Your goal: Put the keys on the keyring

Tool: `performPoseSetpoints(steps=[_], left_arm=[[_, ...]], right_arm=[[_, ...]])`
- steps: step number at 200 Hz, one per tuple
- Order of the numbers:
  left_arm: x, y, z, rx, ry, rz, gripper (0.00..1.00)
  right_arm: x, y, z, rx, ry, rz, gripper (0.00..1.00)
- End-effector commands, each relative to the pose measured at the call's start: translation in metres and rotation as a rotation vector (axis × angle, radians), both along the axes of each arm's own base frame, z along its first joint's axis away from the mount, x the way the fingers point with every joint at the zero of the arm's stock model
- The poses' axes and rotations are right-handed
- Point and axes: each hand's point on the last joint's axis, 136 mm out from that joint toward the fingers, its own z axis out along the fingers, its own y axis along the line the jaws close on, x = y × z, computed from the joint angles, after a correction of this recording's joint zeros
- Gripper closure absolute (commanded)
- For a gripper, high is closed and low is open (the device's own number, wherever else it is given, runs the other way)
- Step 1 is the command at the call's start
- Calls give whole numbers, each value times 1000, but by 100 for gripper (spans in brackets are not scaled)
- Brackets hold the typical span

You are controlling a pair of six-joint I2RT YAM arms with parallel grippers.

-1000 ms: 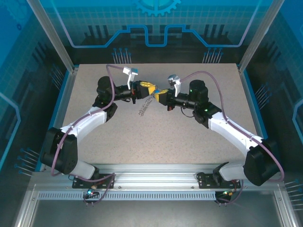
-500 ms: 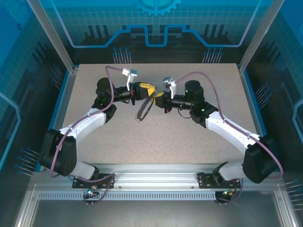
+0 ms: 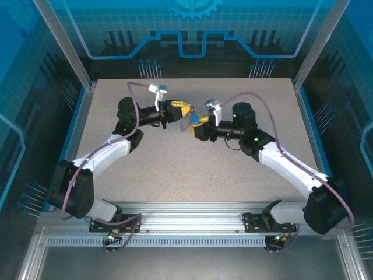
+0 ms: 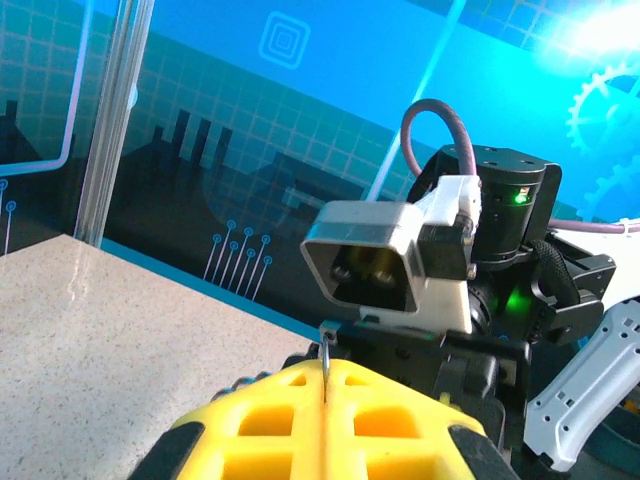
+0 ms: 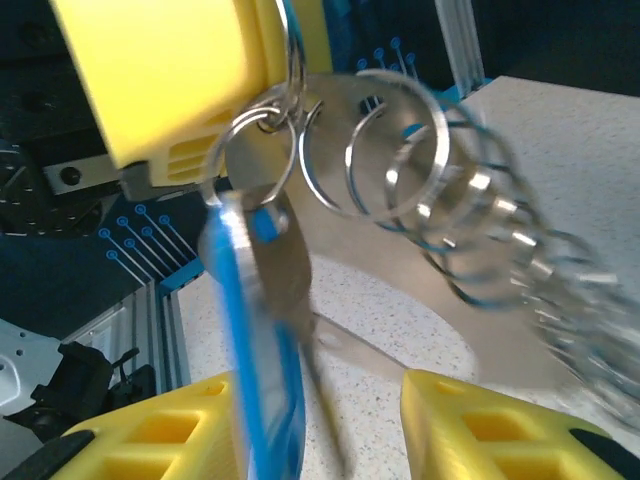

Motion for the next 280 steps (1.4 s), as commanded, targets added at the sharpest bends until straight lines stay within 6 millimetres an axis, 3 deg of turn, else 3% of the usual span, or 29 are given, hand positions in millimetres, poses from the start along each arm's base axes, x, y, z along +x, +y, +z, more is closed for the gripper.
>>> performPoseSetpoints(steps=[1, 36, 73, 107, 206, 280], left_arm=[[-10, 3, 21, -71, -53, 2, 100], [-7, 5, 21, -138, -18, 0, 100], [-3, 7, 18, -215, 27, 3, 100], [2, 8, 13, -234, 55, 31, 100], [5, 4, 7, -232, 75, 47, 100], [6, 3, 8, -228, 70, 52, 100]], right_arm=[[-7, -25, 18, 32, -27, -63, 56], [-4, -43, 50, 122, -66, -150, 53], [11, -41, 83, 252, -82, -186, 53], [26, -33, 96, 339, -67, -189, 51], [40, 5, 96, 390, -25, -102, 51], [38, 14, 81, 383, 11, -70, 68]])
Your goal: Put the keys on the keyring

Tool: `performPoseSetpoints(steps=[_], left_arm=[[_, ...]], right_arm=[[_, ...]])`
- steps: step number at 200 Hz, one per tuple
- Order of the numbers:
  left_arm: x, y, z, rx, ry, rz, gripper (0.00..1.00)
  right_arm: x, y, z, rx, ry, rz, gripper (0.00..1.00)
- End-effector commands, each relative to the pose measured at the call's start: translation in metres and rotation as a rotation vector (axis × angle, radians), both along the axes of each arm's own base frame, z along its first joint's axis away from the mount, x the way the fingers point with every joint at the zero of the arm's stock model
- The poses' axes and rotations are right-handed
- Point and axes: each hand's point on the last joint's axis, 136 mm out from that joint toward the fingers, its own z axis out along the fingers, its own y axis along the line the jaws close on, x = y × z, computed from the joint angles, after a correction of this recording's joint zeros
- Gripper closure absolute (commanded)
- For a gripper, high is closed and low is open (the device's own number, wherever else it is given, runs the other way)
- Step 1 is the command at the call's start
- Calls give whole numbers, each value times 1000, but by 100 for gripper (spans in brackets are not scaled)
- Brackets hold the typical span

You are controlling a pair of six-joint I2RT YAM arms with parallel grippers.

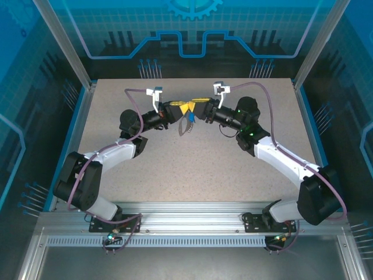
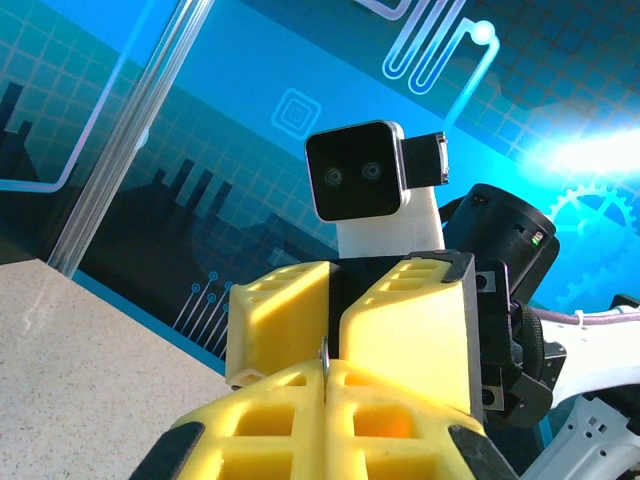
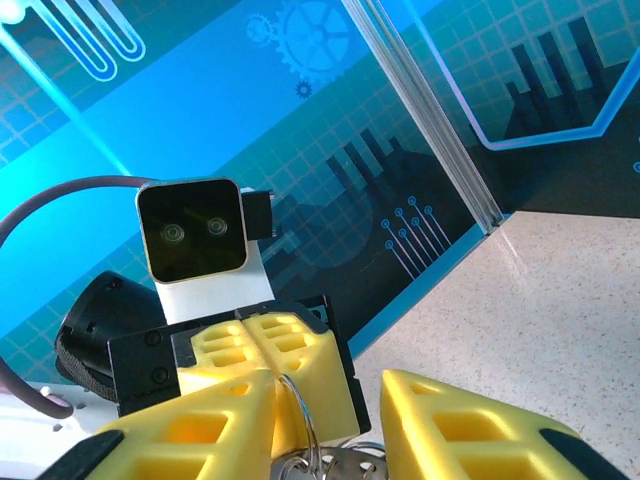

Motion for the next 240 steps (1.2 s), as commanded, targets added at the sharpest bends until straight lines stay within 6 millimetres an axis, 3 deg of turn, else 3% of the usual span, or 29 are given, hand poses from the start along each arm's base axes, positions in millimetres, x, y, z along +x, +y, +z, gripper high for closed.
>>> performPoseSetpoints(steps=[1, 48, 105, 181, 198, 240], left_arm=[[-3, 0, 10, -22, -52, 12, 100], [-2, 1, 10, -21, -52, 19, 100], [-1, 0, 10, -20, -52, 21, 100], [-2, -5, 9, -4, -56, 10, 100], [-4, -7, 7, 6, -54, 3, 100], [-3, -9, 5, 19, -45, -5, 100]], right_arm=[[-6, 6, 11, 27, -37, 31, 68], [-10, 4, 6, 27, -32, 33, 82], [-16, 1, 3, 28, -30, 34, 80], [-16, 3, 4, 38, -33, 51, 93], [-17, 5, 6, 41, -39, 63, 100], [-17, 6, 10, 44, -54, 69, 100]])
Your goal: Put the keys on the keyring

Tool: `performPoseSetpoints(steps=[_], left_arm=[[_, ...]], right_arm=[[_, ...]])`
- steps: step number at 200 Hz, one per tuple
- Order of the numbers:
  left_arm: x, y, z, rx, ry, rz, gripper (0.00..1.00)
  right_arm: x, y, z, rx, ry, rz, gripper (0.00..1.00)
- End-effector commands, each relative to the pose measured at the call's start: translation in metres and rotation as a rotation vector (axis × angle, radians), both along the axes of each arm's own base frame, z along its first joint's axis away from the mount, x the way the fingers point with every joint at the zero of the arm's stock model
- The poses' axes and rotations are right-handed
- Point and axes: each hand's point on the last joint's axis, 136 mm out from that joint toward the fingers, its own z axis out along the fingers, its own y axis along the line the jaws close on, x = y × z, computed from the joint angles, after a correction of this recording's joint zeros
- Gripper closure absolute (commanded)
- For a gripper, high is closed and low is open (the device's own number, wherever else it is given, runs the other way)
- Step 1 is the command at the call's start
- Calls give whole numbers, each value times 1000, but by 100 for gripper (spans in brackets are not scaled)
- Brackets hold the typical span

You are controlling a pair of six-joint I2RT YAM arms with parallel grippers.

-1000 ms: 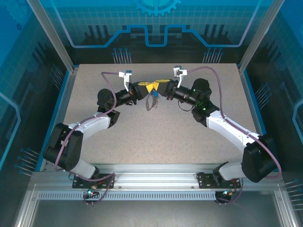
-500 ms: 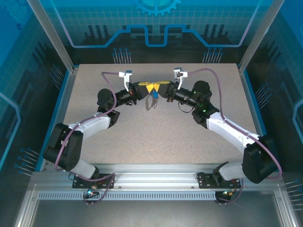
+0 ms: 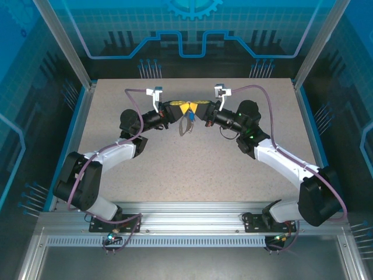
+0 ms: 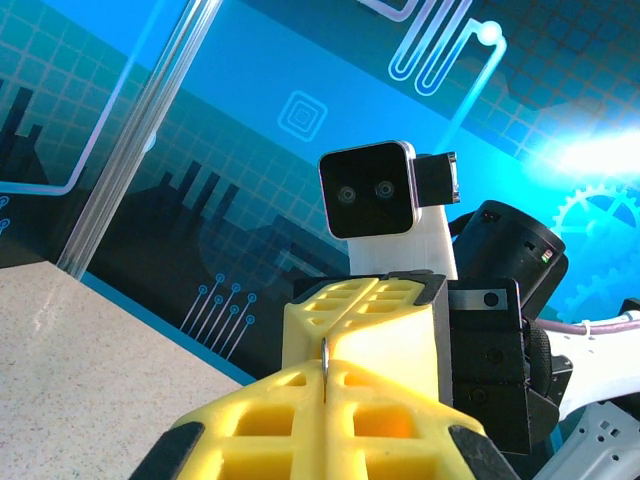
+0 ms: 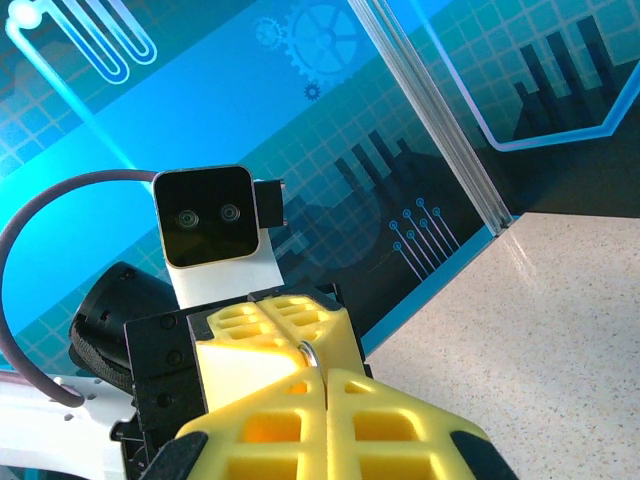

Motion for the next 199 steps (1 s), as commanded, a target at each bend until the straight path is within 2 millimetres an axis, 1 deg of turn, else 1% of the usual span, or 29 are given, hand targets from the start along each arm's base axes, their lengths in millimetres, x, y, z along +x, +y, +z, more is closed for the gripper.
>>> performPoseSetpoints(steps=[1, 16, 37, 47, 76, 89, 110, 128, 163, 168, 199], left_arm=[[-5, -9, 7, 12, -42, -19, 100], [-5, -9, 7, 16, -44, -21, 100], [-3, -5, 10, 22, -47, -11, 82], [-1, -2, 11, 29, -48, -6, 75], [3, 7, 16, 45, -52, 18, 61], [6, 11, 17, 54, -52, 27, 57], [12, 18, 18, 72, -51, 44, 53], [16, 20, 17, 102, -52, 39, 52], [21, 18, 16, 178, -55, -19, 51], [21, 17, 16, 188, -56, -30, 51], [22, 12, 12, 254, -47, -95, 51]], right_arm=[[-10, 7, 14, 23, -50, 57, 100], [-9, 6, 14, 12, -52, 52, 100], [-6, 1, 13, -17, -58, 37, 100], [-4, -3, 14, -29, -64, 31, 100], [1, -12, 16, -54, -60, 32, 100], [4, -15, 16, -71, -60, 33, 100], [7, -19, 17, -94, -62, 47, 100], [8, -21, 16, -116, -67, 69, 100], [8, -19, 18, -177, -101, 144, 100], [8, -18, 13, -191, -83, 160, 100], [11, -13, 9, -233, -81, 222, 100]])
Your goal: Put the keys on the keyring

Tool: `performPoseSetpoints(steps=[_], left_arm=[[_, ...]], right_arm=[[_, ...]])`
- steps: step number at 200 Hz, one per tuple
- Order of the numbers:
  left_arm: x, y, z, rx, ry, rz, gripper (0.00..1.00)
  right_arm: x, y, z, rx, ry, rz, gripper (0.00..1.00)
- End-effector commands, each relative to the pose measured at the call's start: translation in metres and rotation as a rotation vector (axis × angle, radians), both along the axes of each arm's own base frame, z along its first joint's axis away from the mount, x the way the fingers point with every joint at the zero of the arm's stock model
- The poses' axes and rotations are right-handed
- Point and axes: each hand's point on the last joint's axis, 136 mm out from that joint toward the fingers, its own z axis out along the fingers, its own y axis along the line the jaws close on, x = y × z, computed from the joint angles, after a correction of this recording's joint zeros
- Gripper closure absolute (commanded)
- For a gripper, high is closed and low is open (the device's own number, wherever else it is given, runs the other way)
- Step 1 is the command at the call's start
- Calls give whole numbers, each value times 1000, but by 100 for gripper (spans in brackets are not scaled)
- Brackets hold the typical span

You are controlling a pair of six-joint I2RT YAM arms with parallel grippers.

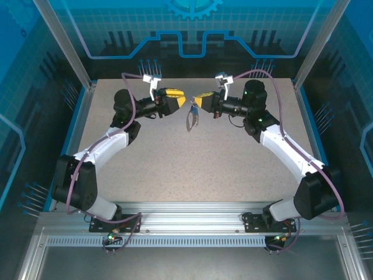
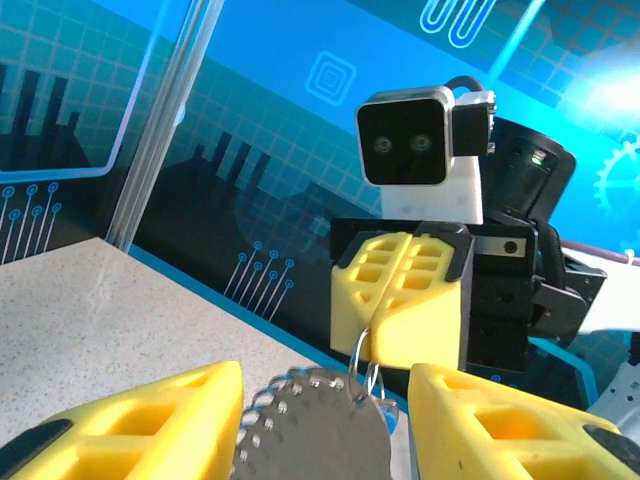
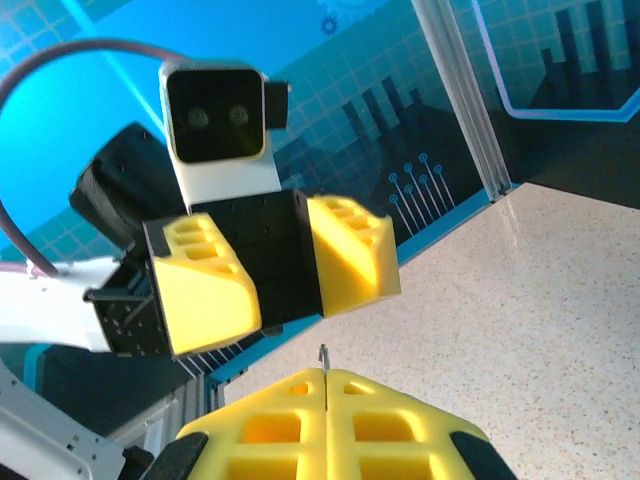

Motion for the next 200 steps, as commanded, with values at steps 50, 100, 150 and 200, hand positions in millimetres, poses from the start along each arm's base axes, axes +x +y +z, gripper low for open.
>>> performPoseSetpoints(steps=[50, 100, 150, 200], left_arm=[[-4, -9, -16, 151, 12, -134, 52], [-4, -10, -22, 163, 21, -151, 53], [-2, -11, -23, 165, 27, -158, 55], [2, -12, -20, 155, 21, -155, 60]], right_arm=[[2, 8, -6, -62, 7, 134, 100], [5, 10, -8, -61, 15, 136, 100], [5, 10, -7, -58, 13, 137, 100], [4, 10, -8, -57, 13, 140, 100]])
